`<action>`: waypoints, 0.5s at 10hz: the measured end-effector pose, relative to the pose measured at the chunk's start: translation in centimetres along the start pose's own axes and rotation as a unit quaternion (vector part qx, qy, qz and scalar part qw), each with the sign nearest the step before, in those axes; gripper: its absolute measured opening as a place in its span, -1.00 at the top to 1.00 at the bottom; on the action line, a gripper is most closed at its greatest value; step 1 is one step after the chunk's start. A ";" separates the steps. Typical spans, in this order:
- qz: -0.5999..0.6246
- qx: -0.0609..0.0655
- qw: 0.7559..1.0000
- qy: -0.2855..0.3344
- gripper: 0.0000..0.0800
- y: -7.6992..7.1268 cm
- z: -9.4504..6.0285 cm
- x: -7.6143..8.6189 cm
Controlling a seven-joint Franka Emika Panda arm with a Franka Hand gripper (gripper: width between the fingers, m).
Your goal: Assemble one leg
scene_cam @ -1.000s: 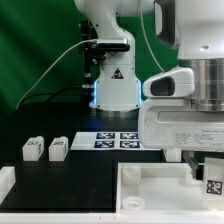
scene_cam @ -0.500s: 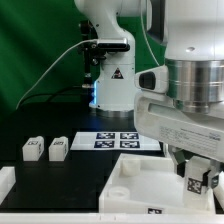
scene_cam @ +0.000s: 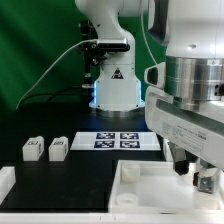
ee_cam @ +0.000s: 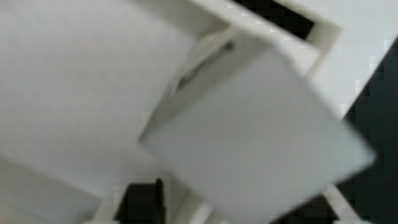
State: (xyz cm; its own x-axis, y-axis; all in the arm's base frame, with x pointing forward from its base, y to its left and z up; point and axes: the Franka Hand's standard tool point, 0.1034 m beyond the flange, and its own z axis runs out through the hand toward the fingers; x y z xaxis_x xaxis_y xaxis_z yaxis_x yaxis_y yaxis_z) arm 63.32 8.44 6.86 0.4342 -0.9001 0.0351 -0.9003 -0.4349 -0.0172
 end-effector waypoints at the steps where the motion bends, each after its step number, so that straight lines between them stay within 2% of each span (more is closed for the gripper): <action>1: -0.001 0.000 1.000 0.000 -0.24 0.0 0.0 0.0; 2: -0.001 0.000 1.000 0.000 -0.54 0.0 0.1 0.0; 5: -0.001 -0.001 1.000 0.000 -0.62 0.0 0.1 -0.1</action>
Offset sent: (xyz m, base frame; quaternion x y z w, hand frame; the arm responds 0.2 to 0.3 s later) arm 0.0000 0.0000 0.0000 0.0000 0.0000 0.0000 1.0000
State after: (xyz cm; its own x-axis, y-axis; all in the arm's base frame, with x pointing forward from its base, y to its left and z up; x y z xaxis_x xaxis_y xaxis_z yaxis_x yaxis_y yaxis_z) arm 63.27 8.48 6.75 0.4365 -0.8990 0.0348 -0.8992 -0.4372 -0.0156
